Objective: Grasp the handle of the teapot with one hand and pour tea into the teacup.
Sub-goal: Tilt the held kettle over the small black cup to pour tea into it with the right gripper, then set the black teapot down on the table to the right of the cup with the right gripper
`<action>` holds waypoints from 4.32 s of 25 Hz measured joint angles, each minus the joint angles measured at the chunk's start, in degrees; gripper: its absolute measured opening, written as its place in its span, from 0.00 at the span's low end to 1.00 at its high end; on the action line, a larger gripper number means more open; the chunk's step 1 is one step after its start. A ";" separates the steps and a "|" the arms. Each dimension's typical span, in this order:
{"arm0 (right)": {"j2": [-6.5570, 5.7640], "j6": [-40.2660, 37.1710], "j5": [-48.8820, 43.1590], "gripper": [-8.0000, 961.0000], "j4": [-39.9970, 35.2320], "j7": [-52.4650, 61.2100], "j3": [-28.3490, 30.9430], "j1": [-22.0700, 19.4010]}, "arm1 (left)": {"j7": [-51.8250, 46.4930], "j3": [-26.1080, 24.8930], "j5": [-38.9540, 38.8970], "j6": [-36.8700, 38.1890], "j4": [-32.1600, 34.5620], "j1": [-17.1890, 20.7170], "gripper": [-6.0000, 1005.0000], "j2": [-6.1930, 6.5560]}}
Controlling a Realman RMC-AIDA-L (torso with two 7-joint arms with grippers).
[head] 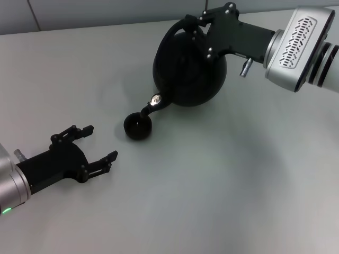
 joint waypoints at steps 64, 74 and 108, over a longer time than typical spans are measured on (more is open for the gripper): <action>0.08 0.97 0.77 0.09 0.50 -7.48 -2.55 2.33 | -0.57 0.26 0.17 0.01 -0.03 -0.07 0.84 -0.01; 0.08 0.97 0.82 0.09 0.95 -7.83 -2.54 2.77 | -0.61 0.36 0.17 0.01 -0.01 -0.07 0.84 0.00; -0.54 0.37 19.06 0.09 -2.96 21.24 -1.52 -9.33 | -1.31 -0.81 1.67 0.16 1.05 0.46 0.84 0.00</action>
